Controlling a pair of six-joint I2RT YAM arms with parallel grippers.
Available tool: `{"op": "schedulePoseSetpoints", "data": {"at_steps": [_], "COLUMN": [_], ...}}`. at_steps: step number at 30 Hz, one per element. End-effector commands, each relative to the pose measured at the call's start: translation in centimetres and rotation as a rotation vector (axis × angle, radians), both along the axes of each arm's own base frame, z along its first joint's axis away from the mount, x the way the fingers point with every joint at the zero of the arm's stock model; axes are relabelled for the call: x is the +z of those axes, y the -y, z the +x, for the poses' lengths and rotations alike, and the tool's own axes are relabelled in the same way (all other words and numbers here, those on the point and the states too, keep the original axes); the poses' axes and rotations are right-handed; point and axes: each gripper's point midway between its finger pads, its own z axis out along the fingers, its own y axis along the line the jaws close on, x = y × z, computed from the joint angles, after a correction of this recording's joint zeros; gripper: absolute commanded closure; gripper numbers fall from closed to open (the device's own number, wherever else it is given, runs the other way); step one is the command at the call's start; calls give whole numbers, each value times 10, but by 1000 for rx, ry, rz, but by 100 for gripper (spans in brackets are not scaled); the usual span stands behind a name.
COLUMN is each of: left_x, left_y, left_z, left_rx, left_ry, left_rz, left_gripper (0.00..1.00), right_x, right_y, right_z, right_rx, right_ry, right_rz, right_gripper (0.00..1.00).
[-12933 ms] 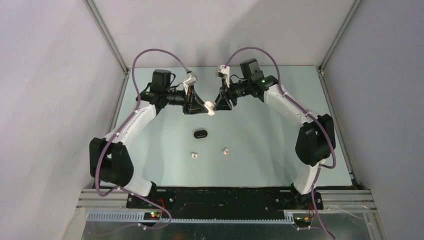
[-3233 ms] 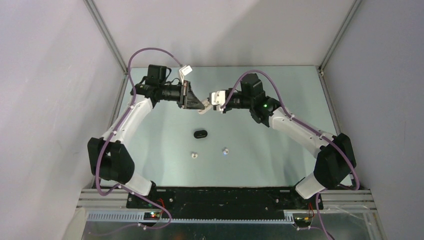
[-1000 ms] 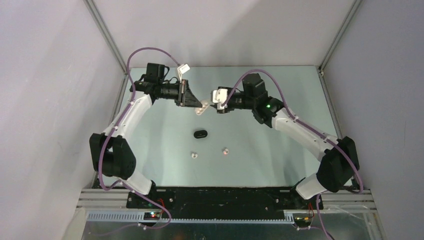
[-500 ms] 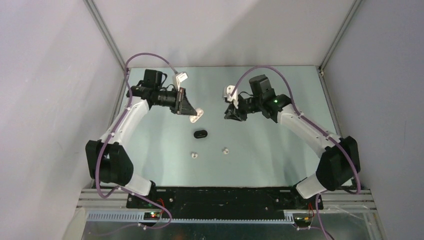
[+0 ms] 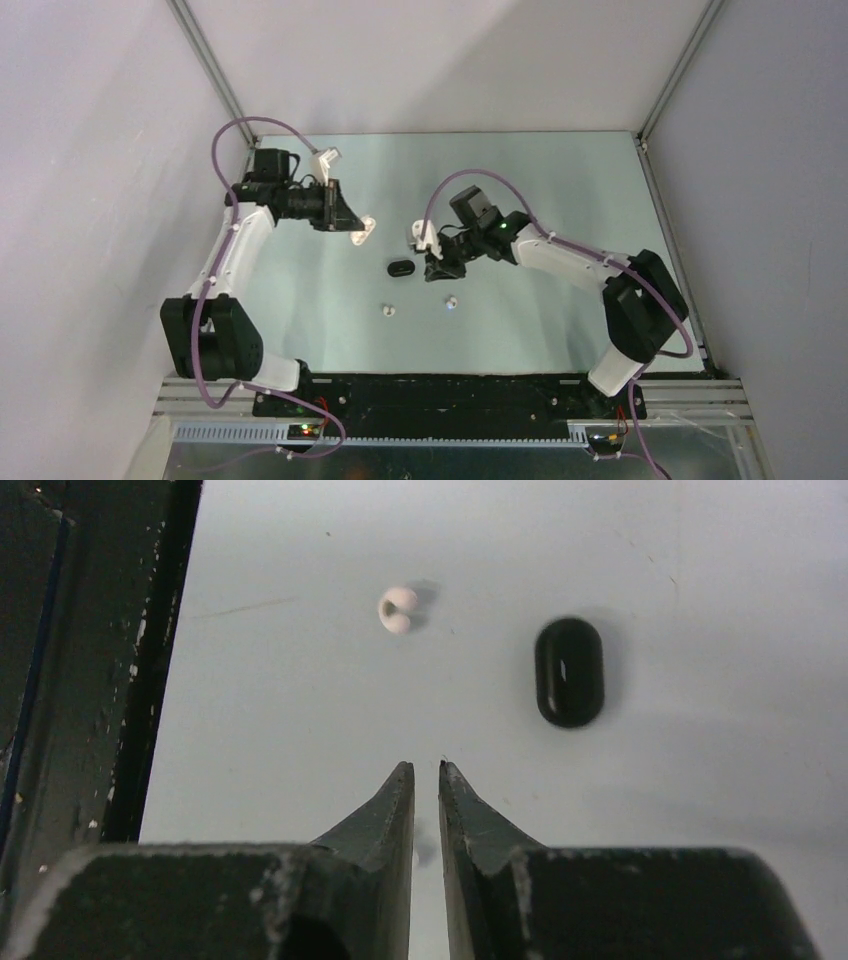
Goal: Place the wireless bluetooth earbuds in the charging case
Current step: Pick up the right earbud from the center of the board.
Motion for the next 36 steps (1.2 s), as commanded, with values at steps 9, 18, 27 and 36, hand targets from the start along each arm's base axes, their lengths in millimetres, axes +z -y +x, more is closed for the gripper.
{"op": "schedulePoseSetpoints", "data": {"at_steps": [9,18,27,36], "left_x": [15,9,6,-7], "left_y": [-49,-51,-52,-52], "left_z": [-5,-25,-22,-26], "left_rx": [163,178,167,160], "left_ry": [116,115,102,76], "left_rz": [71,57,42,43], "left_gripper": [100,100,100,100], "right_x": [-46,-73,-93,-108], "right_y": [-95,-114,-109,-107], "right_z": [-40,-48,-51,-48], "right_rx": [105,102,105,106], "right_ry": [143,138,118,131], "right_rz": [45,35,-17,-48], "right_gripper": [83,79,81,77]}}
